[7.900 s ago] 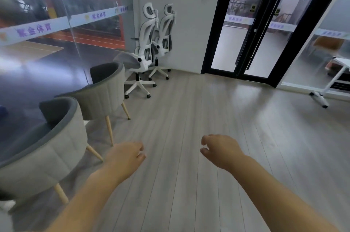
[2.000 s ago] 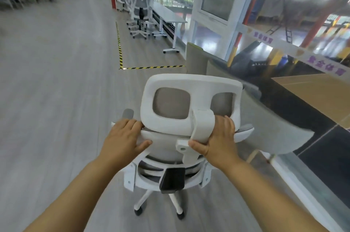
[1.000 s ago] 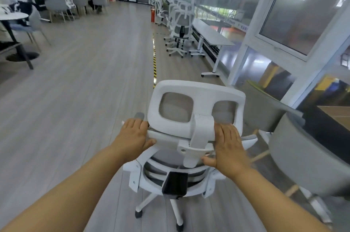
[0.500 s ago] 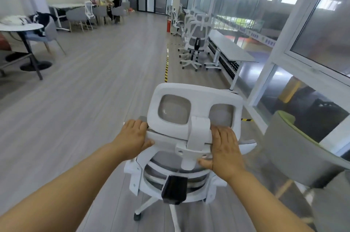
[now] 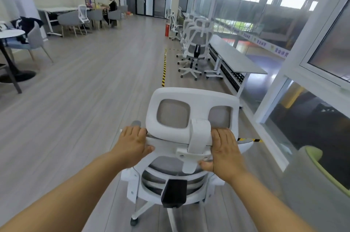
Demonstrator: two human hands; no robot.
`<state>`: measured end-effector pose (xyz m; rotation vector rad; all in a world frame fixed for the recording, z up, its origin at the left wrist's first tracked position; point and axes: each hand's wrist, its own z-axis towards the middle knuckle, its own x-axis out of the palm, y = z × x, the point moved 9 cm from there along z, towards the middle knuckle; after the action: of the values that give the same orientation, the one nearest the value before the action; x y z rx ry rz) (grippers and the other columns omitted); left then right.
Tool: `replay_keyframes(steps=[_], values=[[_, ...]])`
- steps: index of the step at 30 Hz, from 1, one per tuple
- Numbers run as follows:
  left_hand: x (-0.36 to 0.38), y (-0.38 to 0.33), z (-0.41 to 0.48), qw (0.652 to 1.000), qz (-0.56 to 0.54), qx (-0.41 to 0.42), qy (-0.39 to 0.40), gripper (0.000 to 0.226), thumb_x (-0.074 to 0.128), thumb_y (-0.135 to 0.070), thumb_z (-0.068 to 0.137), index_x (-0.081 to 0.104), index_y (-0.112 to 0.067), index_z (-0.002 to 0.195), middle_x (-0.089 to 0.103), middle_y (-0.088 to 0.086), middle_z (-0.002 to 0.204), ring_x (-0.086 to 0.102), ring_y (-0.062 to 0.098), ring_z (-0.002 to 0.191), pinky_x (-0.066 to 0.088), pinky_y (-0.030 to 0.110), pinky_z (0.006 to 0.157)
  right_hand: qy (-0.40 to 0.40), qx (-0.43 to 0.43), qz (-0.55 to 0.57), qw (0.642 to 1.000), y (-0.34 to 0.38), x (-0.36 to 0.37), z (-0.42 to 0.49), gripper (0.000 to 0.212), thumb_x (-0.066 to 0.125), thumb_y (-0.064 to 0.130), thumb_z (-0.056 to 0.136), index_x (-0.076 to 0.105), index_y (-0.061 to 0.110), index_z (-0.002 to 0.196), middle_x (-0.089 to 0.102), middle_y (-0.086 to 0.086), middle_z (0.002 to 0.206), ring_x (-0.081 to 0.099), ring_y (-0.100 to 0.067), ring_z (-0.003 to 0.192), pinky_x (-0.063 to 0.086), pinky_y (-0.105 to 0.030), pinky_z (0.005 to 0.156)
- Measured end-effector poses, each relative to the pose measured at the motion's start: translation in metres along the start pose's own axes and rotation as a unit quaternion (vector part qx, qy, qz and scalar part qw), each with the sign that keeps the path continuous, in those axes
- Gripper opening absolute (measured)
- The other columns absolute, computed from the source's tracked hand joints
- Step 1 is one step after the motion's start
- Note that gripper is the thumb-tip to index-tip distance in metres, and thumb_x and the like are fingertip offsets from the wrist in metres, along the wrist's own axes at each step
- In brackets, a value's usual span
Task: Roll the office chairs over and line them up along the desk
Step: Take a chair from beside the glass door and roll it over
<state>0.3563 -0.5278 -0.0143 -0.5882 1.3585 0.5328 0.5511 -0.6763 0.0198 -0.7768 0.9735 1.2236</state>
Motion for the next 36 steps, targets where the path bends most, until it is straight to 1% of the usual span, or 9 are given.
replay_keyframes(steps=[2, 11, 14, 16, 20, 22, 26, 29, 36], values=[[0.004, 0.015, 0.052, 1.000, -0.007, 0.009, -0.021, 0.081, 0.001, -0.069, 0.064, 0.038, -0.019, 0.117, 0.036, -0.001, 0.107, 0.028, 0.017, 0.095, 0.022, 0.030, 0.095, -0.008, 0.005, -0.002, 1.000, -0.019, 0.019, 0.043, 0.088, 0.061, 0.058, 0.056, 0.048, 0.003, 0.123, 0.046, -0.007, 0.109, 0.044, -0.027, 0.103, 0.040, -0.041, 0.098], [0.023, 0.060, 0.281, 0.999, -0.009, 0.043, -0.012, 0.085, -0.004, -0.065, 0.062, 0.038, -0.015, 0.117, 0.039, 0.002, 0.114, 0.032, 0.021, 0.102, 0.018, 0.035, 0.102, 0.006, 0.059, -0.003, 0.998, -0.110, 0.096, 0.227, 0.091, 0.057, 0.057, 0.055, 0.037, 0.010, 0.130, 0.036, -0.001, 0.114, 0.032, -0.021, 0.109, 0.036, -0.041, 0.102], [0.036, 0.075, 0.350, 0.999, -0.012, 0.050, 0.005, 0.069, 0.011, -0.066, 0.076, 0.036, -0.017, 0.118, 0.037, 0.001, 0.115, 0.026, 0.018, 0.098, 0.018, 0.033, 0.102, 0.012, 0.065, -0.019, 0.998, -0.141, 0.123, 0.282, 0.096, 0.062, 0.056, 0.054, 0.035, 0.006, 0.131, 0.040, -0.005, 0.118, 0.029, -0.023, 0.112, 0.035, -0.047, 0.105], [0.047, 0.086, 0.397, 0.999, -0.019, 0.049, 0.009, 0.054, 0.027, -0.061, 0.086, 0.036, -0.018, 0.118, 0.036, 0.000, 0.113, 0.021, 0.015, 0.096, 0.019, 0.032, 0.102, 0.021, 0.061, -0.034, 0.997, -0.165, 0.144, 0.317, 0.099, 0.064, 0.056, 0.054, 0.031, 0.005, 0.133, 0.043, -0.009, 0.120, 0.029, -0.023, 0.113, 0.027, -0.045, 0.110], [0.055, 0.097, 0.489, 0.998, -0.033, 0.058, -0.011, 0.050, 0.029, -0.060, 0.086, 0.036, -0.020, 0.114, 0.031, -0.004, 0.106, 0.022, 0.015, 0.096, 0.020, 0.030, 0.100, 0.019, 0.041, -0.044, 0.998, -0.213, 0.180, 0.389, 0.099, 0.052, 0.063, 0.058, 0.022, 0.010, 0.136, 0.030, -0.004, 0.123, 0.028, -0.024, 0.118, 0.005, -0.038, 0.113], [0.062, 0.101, 0.537, 0.998, -0.031, 0.054, -0.008, 0.044, 0.037, -0.055, 0.090, 0.036, -0.019, 0.116, 0.031, -0.003, 0.108, 0.025, 0.015, 0.099, 0.020, 0.030, 0.102, 0.010, 0.039, -0.045, 0.998, -0.238, 0.197, 0.427, 0.099, 0.050, 0.063, 0.058, 0.023, 0.009, 0.136, 0.027, -0.002, 0.121, 0.028, -0.024, 0.117, 0.004, -0.039, 0.113], [0.068, 0.105, 0.637, 0.999, -0.018, 0.046, 0.004, 0.060, 0.021, -0.064, 0.083, 0.034, -0.019, 0.121, 0.035, -0.001, 0.115, 0.028, 0.016, 0.103, 0.017, 0.032, 0.106, -0.001, 0.033, -0.036, 0.999, -0.294, 0.234, 0.506, 0.101, 0.056, 0.061, 0.056, 0.028, 0.005, 0.135, 0.030, -0.004, 0.121, 0.030, -0.027, 0.117, 0.005, -0.040, 0.112], [0.078, 0.109, 0.710, 0.999, -0.015, 0.029, 0.028, 0.047, 0.034, -0.051, 0.093, 0.032, -0.017, 0.125, 0.036, 0.001, 0.122, 0.030, 0.020, 0.113, 0.014, 0.036, 0.110, 0.006, 0.039, -0.033, 0.999, -0.338, 0.260, 0.566, 0.104, 0.065, 0.058, 0.053, 0.030, 0.003, 0.134, 0.035, -0.007, 0.122, 0.029, -0.027, 0.119, -0.001, -0.037, 0.112], [0.100, 0.127, 0.874, 0.999, -0.011, 0.012, 0.042, 0.051, 0.034, -0.052, 0.092, 0.031, -0.016, 0.128, 0.037, 0.004, 0.126, 0.031, 0.023, 0.119, 0.013, 0.038, 0.110, 0.001, 0.034, -0.045, 0.998, -0.424, 0.311, 0.699, 0.096, 0.046, 0.063, 0.055, 0.028, 0.007, 0.131, 0.042, -0.011, 0.120, 0.030, -0.028, 0.118, 0.010, -0.043, 0.113]])
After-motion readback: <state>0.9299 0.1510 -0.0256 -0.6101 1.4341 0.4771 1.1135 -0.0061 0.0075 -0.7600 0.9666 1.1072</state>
